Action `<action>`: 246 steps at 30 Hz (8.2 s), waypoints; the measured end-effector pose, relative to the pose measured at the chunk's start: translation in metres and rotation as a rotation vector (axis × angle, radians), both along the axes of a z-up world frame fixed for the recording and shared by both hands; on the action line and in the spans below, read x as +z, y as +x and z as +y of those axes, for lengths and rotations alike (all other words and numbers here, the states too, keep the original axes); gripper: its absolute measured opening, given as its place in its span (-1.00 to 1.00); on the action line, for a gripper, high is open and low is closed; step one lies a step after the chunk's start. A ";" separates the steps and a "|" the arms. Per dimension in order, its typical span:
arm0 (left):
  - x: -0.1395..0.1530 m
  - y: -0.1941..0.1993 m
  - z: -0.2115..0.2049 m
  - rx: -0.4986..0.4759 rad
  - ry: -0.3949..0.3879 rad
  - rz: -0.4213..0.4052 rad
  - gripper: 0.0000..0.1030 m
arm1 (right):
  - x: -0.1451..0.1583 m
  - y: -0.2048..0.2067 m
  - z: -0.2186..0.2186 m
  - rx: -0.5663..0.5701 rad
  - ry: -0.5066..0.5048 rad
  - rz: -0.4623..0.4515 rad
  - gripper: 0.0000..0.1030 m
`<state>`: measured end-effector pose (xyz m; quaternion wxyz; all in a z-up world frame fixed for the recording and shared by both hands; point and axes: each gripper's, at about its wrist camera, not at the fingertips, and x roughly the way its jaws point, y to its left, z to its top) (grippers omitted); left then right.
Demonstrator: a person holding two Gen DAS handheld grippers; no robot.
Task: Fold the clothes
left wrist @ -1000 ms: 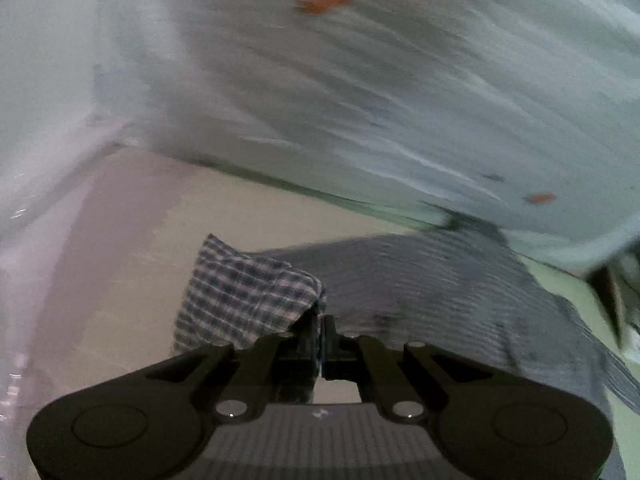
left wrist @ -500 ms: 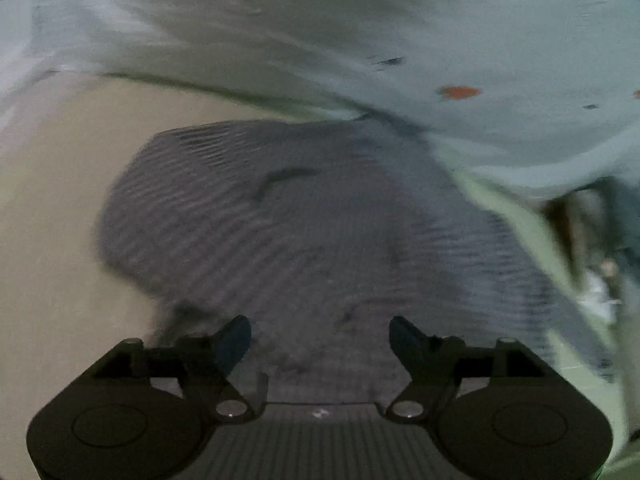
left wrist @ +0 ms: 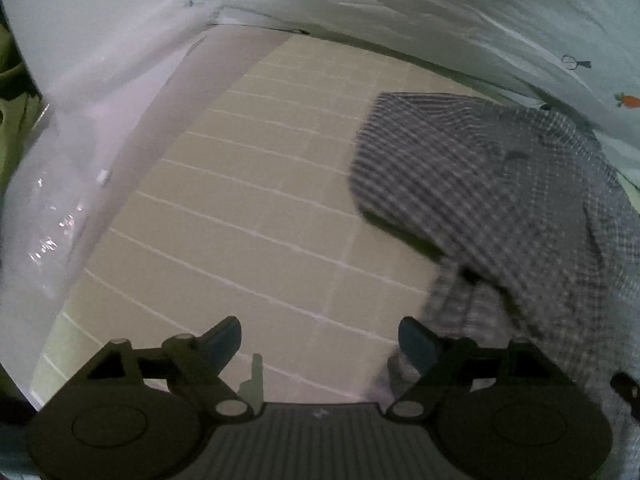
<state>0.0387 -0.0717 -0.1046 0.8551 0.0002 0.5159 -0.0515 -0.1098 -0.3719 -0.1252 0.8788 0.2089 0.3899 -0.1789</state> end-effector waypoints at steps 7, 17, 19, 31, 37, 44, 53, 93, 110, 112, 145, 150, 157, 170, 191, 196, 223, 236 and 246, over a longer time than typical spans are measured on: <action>0.005 0.022 0.054 0.009 0.028 -0.025 0.68 | -0.002 0.051 0.071 0.083 0.006 -0.018 0.63; -0.007 0.032 0.077 0.001 0.028 0.008 0.68 | -0.016 0.080 0.096 0.106 0.103 -0.017 -0.06; -0.009 0.033 0.079 0.001 0.029 0.011 0.68 | -0.017 0.084 0.096 0.111 0.107 -0.015 -0.06; -0.004 0.020 0.048 0.018 0.022 0.017 0.68 | -0.011 0.093 0.091 0.283 0.006 0.006 -0.95; 0.001 0.005 0.007 0.036 0.017 0.013 0.68 | 0.021 0.076 0.065 0.387 -0.058 -0.070 -0.95; 0.000 -0.020 -0.051 0.038 0.011 0.011 0.68 | 0.066 0.061 0.005 0.412 -0.145 -0.177 -0.95; 0.004 -0.049 -0.076 0.163 -0.004 -0.059 0.68 | 0.074 0.059 -0.162 0.181 -0.280 -0.172 -0.96; -0.008 -0.001 0.097 -0.256 -0.029 -0.060 0.74 | 0.027 0.010 0.139 -0.263 -0.246 -0.072 0.99; -0.027 0.009 0.154 -0.327 -0.015 -0.004 0.75 | 0.001 0.021 0.275 -0.059 -0.284 -0.031 -0.12; -0.027 0.009 0.155 -0.328 -0.015 -0.005 0.75 | 0.000 0.024 0.281 -0.035 -0.278 -0.034 -0.14; -0.014 -0.043 0.019 -0.419 -0.103 -0.006 0.75 | 0.054 -0.090 0.114 -0.145 -0.083 -0.177 -0.99; -0.016 -0.076 -0.024 -0.441 -0.077 -0.002 0.75 | 0.033 -0.104 0.047 -0.189 -0.048 -0.066 -0.97; -0.020 -0.105 -0.070 -0.423 -0.013 0.002 0.75 | 0.010 -0.106 0.026 -0.100 -0.008 -0.013 -0.30; -0.025 -0.101 -0.138 -0.245 -0.002 0.008 0.75 | 0.025 -0.096 -0.078 -0.082 -0.048 -0.045 0.78; -0.002 0.136 -0.198 -0.178 -0.161 -0.096 0.75 | 0.019 0.002 -0.259 -0.413 0.057 -0.155 0.74; -0.008 0.205 -0.223 -0.189 -0.230 -0.085 0.74 | 0.016 0.044 -0.297 -0.448 0.047 -0.105 0.72; -0.011 0.274 -0.329 -0.290 -0.286 -0.112 -0.93 | 0.072 0.089 -0.358 -0.411 -0.142 -0.233 -0.88; -0.014 0.252 -0.340 -0.326 -0.082 -0.042 0.47 | 0.057 0.091 -0.349 -0.363 -0.218 -0.086 -0.87; 0.023 0.156 -0.304 -0.370 -0.031 -0.123 0.66 | 0.099 0.062 -0.266 -0.159 -0.310 -0.234 -0.87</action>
